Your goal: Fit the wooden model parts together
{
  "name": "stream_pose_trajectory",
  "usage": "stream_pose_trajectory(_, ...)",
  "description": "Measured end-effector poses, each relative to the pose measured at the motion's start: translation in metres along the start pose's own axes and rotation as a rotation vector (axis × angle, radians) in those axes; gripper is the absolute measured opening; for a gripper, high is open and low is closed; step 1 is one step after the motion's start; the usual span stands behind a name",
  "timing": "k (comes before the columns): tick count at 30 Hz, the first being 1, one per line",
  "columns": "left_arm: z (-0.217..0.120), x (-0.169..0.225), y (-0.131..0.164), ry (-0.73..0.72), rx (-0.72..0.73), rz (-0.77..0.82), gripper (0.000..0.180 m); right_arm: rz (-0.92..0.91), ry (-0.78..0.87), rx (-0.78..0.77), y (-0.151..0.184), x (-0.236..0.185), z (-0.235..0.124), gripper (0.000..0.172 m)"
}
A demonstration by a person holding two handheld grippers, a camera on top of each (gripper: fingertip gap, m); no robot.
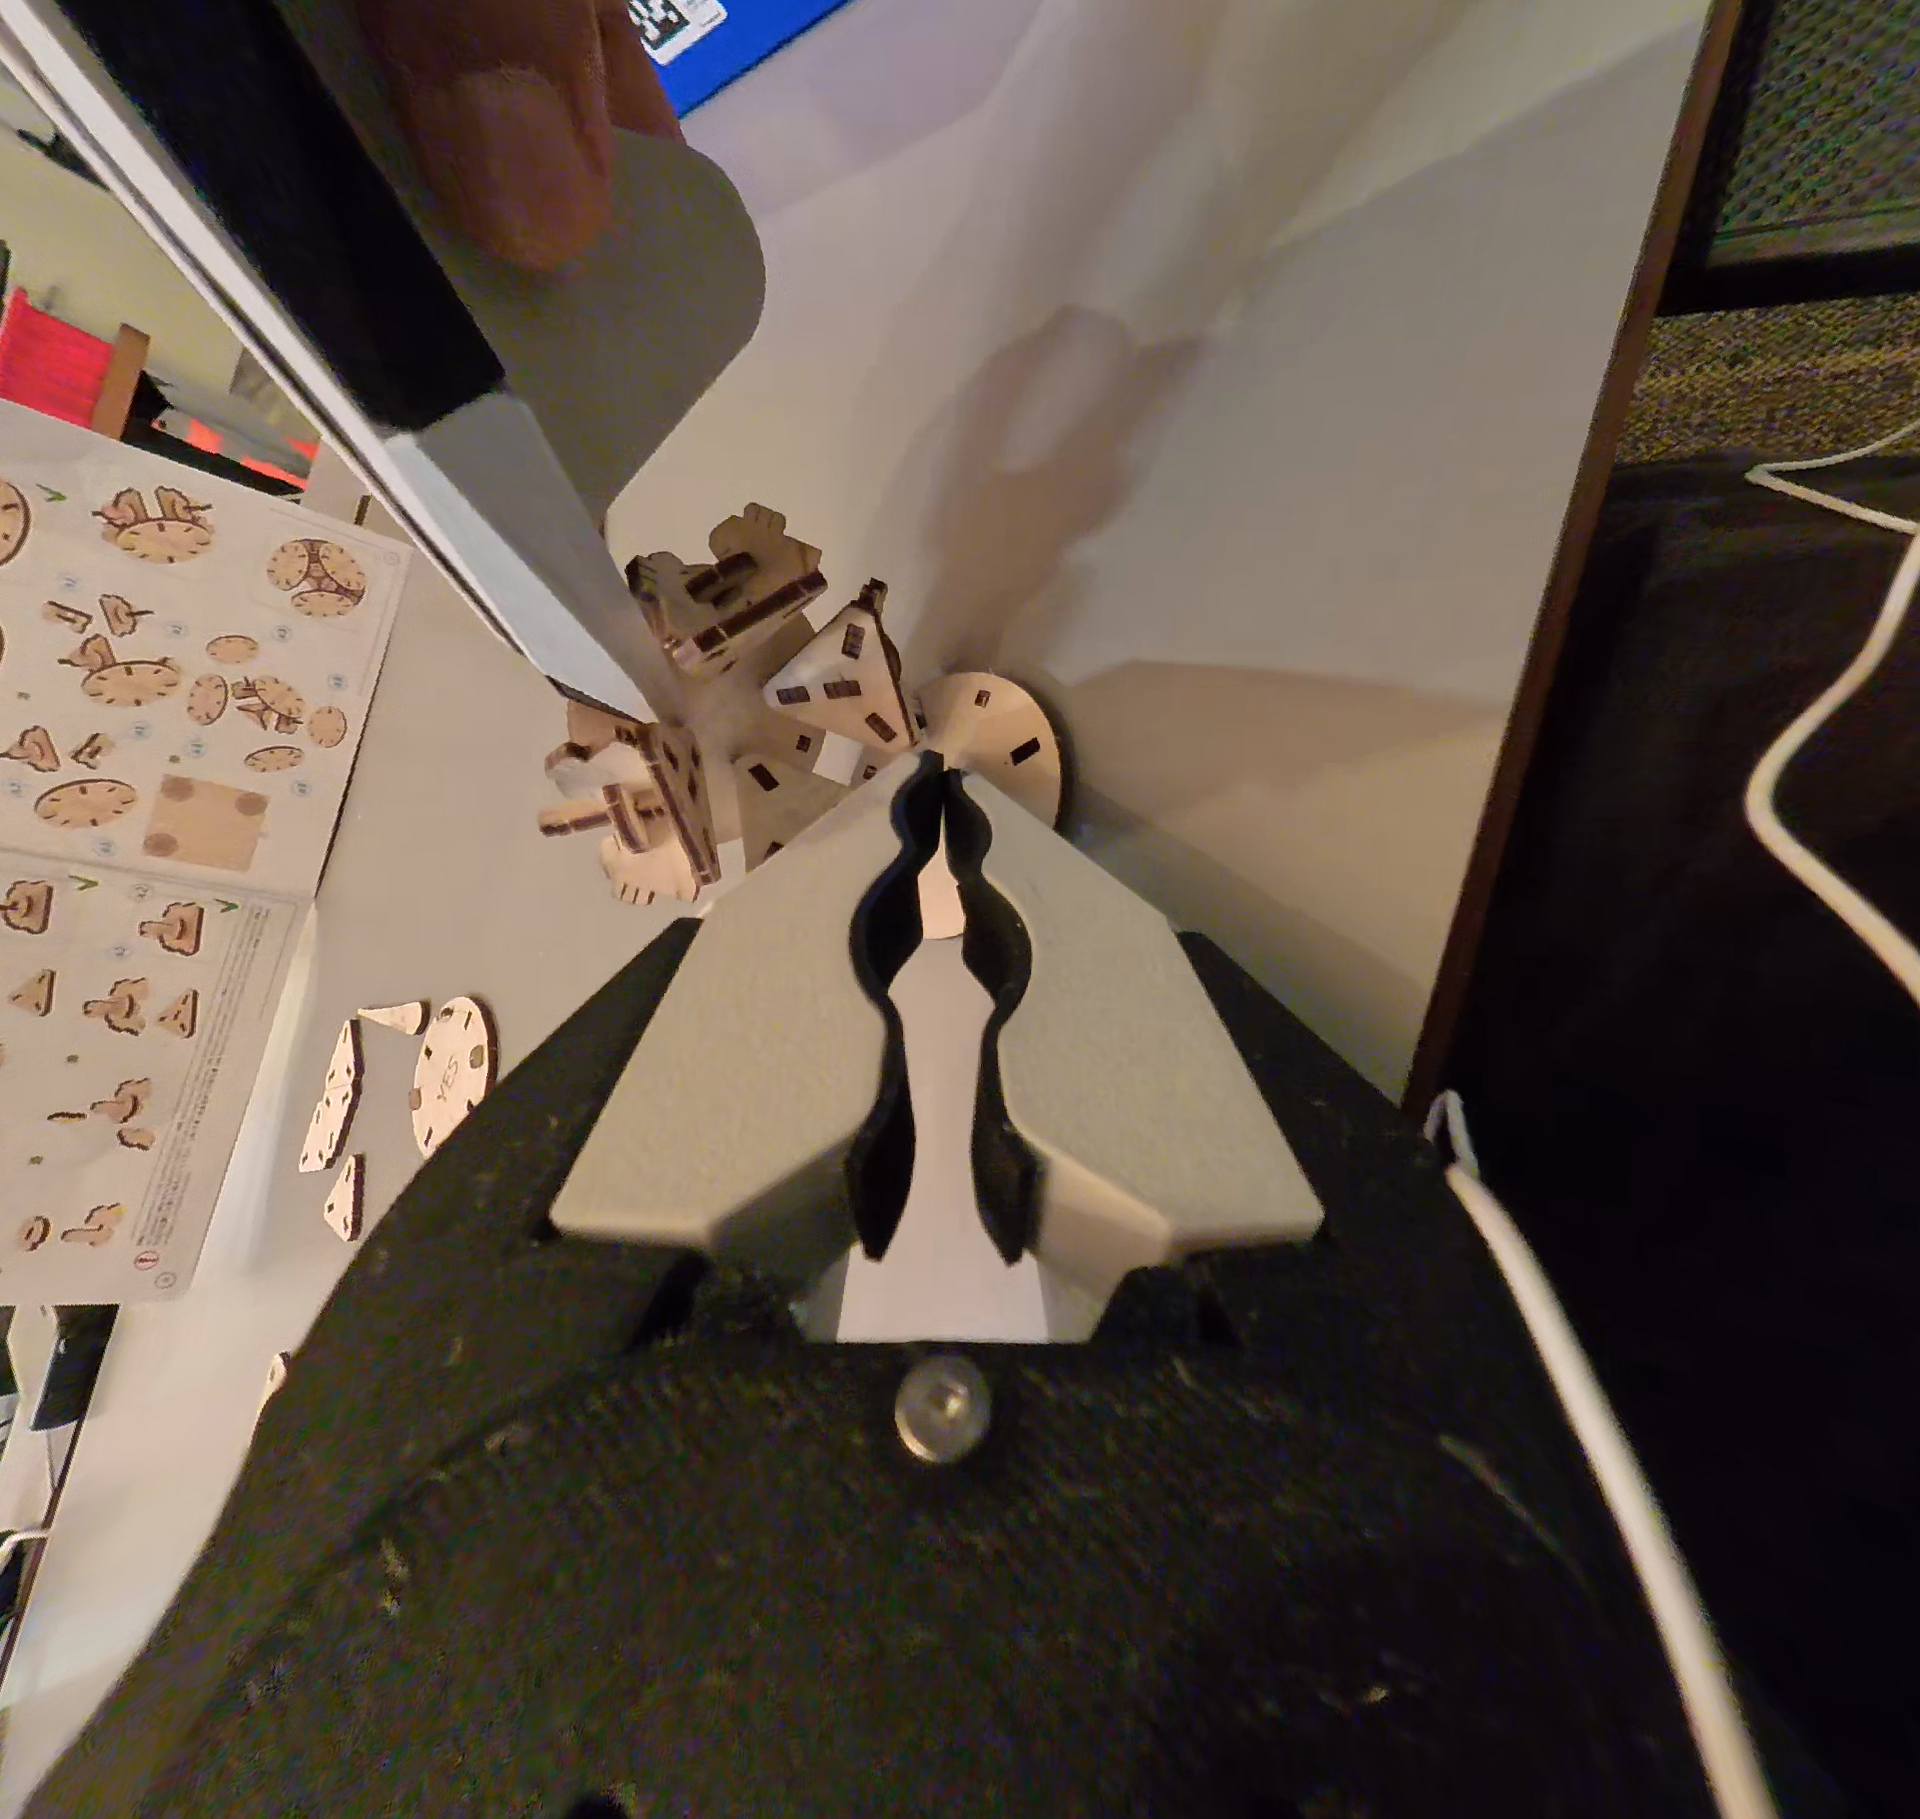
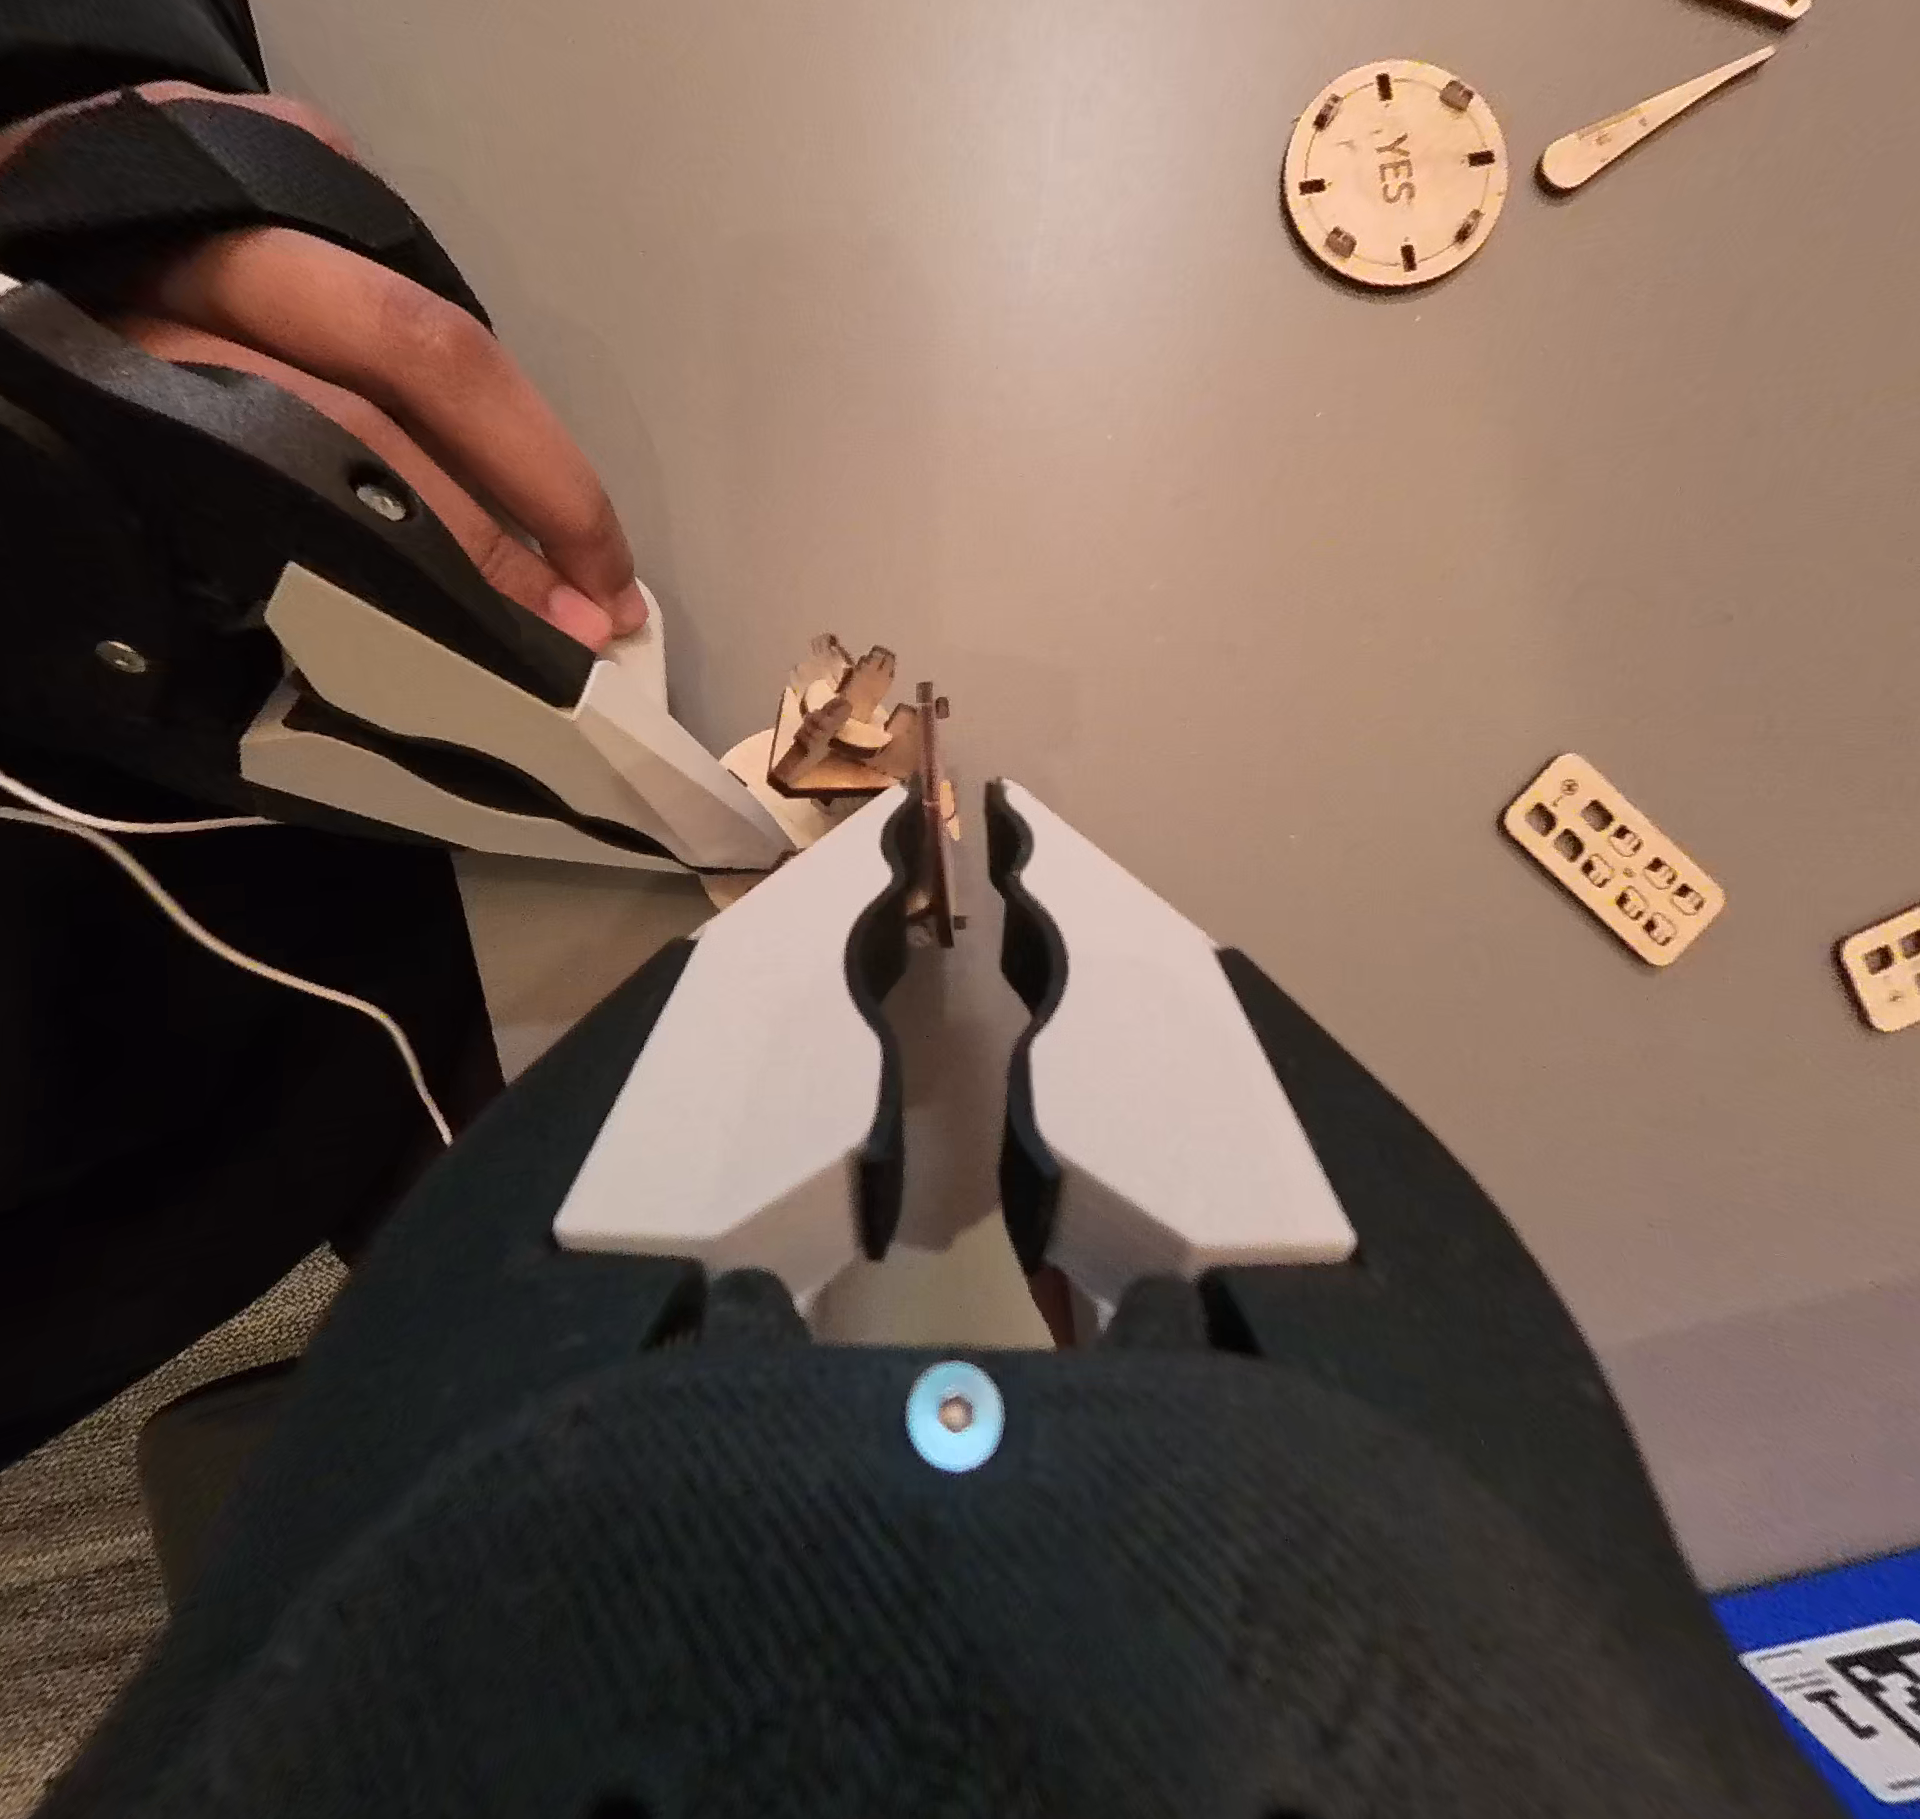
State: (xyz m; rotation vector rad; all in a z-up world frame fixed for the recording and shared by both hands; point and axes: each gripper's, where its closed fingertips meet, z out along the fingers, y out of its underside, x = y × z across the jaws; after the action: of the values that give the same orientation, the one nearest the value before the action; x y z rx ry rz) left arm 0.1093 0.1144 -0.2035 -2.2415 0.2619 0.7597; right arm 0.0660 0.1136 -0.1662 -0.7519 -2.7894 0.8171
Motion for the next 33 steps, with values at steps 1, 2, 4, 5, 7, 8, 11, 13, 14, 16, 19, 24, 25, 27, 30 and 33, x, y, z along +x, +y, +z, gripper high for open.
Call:
stream_pose_trajectory(1,0.0000,0.0000,0.0000,0.002,0.001,-0.002,0.000,0.001,0.000,0.001,0.0001,0.0005,-0.0001,0.011)
stream_pose_trajectory(2,0.0000,0.0000,0.0000,0.004,0.001,-0.004,0.000,0.003,-0.002,0.003,0.0002,0.0009,-0.0001,0.011)
stream_pose_trajectory(4,0.0000,0.0000,0.0000,0.008,0.003,-0.007,0.000,0.008,-0.005,0.009,0.0002,0.0017,-0.0001,0.013)
stream_pose_trajectory(5,0.0000,0.0000,0.0000,0.010,0.004,-0.008,0.000,0.012,-0.007,0.012,0.0004,0.0024,-0.0002,0.014)
stream_pose_trajectory(7,0.0000,0.0000,0.0000,0.014,0.005,-0.013,0.000,0.022,-0.010,0.015,0.0011,0.0035,-0.0007,0.016)
stream_pose_trajectory(8,0.0001,0.0000,0.0000,0.017,0.006,-0.015,0.000,0.024,-0.013,0.015,0.0020,0.0040,-0.0011,0.017)
stream_pose_trajectory(11,0.0001,0.0000,-0.0001,0.024,0.007,-0.022,0.000,0.036,-0.019,0.021,0.0032,0.0048,-0.0015,0.020)
stream_pose_trajectory(13,0.0002,0.0000,-0.0001,0.026,0.008,-0.025,0.000,0.037,-0.022,0.022,0.0030,0.0039,-0.0013,0.018)
stream_pose_trajectory(14,0.0002,0.0001,-0.0002,0.027,0.008,-0.025,0.000,0.033,-0.020,0.019,0.0029,0.0035,-0.0012,0.017)
stream_pose_trajectory(16,0.0002,0.0000,-0.0002,0.027,0.008,-0.026,0.000,0.012,-0.001,0.015,0.0014,0.0040,-0.0015,0.007)
stream_pose_trajectory(19,0.0002,0.0000,-0.0001,0.028,0.008,-0.027,0.000,-0.049,0.041,0.001,0.0003,0.0048,-0.0011,0.003)
stream_pose_trajectory(24,0.0001,0.0000,-0.0001,0.027,0.008,-0.026,0.000,-0.048,0.026,-0.006,-0.0009,0.0024,-0.0010,0.003)
stream_pose_trajectory(25,0.0002,0.0000,0.0000,0.027,0.008,-0.026,0.000,-0.047,0.025,-0.006,-0.0015,0.0023,-0.0014,0.003)
stream_pose_trajectory(27,0.0002,0.0000,-0.0001,0.026,0.007,-0.025,0.000,-0.045,0.017,0.003,-0.0038,0.0010,-0.0026,0.003)
stream_pose_trajectory(30,0.0003,0.0000,0.0000,0.026,0.007,-0.024,0.000,-0.042,0.011,0.011,-0.0064,-0.0008,-0.0042,0.003)
stream_pose_trajectory(33,0.0002,0.0000,0.0000,0.024,0.007,-0.023,0.000,-0.037,-0.005,-0.004,-0.0035,-0.0040,-0.0029,0.003)
